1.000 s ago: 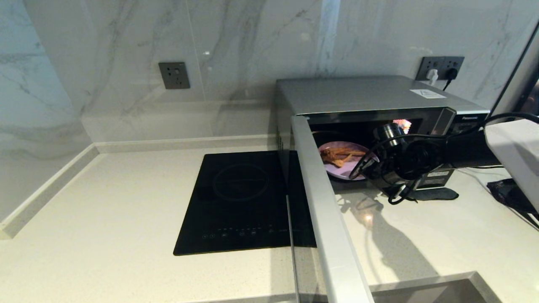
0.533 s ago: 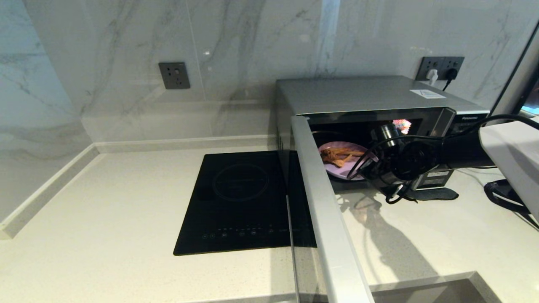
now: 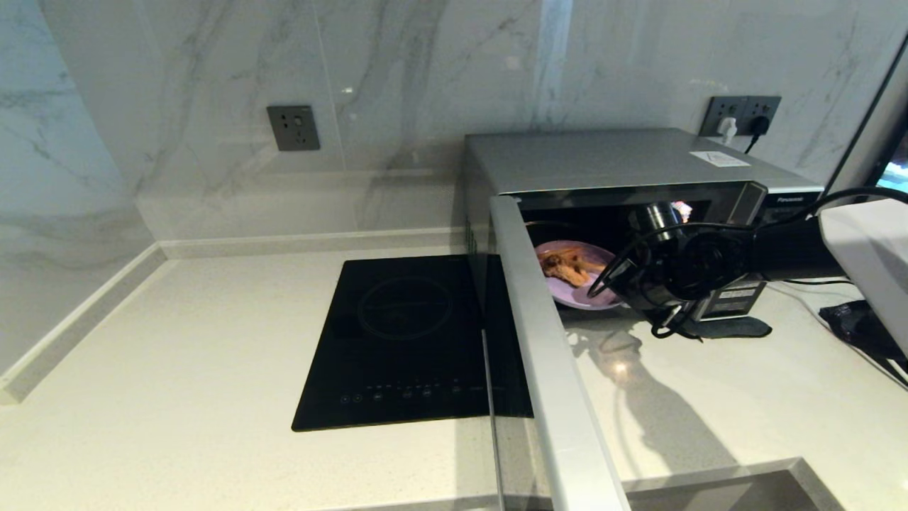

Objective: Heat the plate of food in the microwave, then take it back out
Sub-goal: Take the plate out of the microwave

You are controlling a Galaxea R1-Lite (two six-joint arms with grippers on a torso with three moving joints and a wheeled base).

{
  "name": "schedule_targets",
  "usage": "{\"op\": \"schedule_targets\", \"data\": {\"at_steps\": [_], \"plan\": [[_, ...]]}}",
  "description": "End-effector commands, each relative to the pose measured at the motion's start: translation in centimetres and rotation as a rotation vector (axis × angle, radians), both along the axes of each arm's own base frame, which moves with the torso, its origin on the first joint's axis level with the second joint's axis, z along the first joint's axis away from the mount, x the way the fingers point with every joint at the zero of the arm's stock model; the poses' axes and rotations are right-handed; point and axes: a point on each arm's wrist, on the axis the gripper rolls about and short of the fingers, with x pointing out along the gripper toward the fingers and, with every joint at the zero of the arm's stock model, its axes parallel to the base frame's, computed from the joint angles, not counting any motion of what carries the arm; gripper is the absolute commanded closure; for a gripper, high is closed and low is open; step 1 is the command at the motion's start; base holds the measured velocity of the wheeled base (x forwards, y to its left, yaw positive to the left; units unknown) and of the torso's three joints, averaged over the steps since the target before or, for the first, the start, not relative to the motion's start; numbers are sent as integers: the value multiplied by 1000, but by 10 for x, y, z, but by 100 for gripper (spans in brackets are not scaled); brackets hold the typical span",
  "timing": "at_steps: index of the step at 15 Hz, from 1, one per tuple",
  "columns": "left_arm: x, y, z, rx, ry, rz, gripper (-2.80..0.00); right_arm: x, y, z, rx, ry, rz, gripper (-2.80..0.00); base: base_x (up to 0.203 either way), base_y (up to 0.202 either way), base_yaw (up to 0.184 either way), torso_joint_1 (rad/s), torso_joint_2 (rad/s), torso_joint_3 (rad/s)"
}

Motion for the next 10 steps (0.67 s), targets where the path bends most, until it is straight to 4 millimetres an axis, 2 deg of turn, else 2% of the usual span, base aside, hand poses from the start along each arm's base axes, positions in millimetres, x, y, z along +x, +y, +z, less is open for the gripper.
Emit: {"op": "schedule_targets", "data": {"at_steps": [1,10], "plan": [[0,0,0,-1,1,1,0,-2,0,5,5,-9,-3,0,0,0,0,0,0,0],[0,0,0,-1,1,1,0,-12,-2,18,10,-26,-4,0,0,0,0,0,0,0]]}}
